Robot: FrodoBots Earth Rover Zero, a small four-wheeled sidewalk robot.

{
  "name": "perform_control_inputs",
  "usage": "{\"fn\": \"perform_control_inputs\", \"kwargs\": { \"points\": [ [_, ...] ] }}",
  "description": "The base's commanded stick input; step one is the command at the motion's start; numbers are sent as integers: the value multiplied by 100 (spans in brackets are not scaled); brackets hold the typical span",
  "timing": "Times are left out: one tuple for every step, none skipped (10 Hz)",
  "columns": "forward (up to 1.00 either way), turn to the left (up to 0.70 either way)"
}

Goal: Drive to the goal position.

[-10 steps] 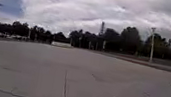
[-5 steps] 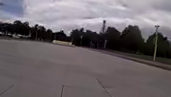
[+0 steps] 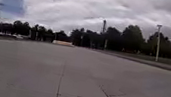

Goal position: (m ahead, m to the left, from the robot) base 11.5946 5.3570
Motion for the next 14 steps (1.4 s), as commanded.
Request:
{"fn": "perform_control_inputs", "kwargs": {
  "points": [
    [70, 1],
    [70, 1],
    [70, 1],
    [70, 1],
    [70, 1],
    [70, 1],
    [70, 1],
    [70, 1],
    [70, 1],
    [70, 1],
    [70, 1],
    [70, 1],
    [70, 1],
    [70, 1]
  ]
}}
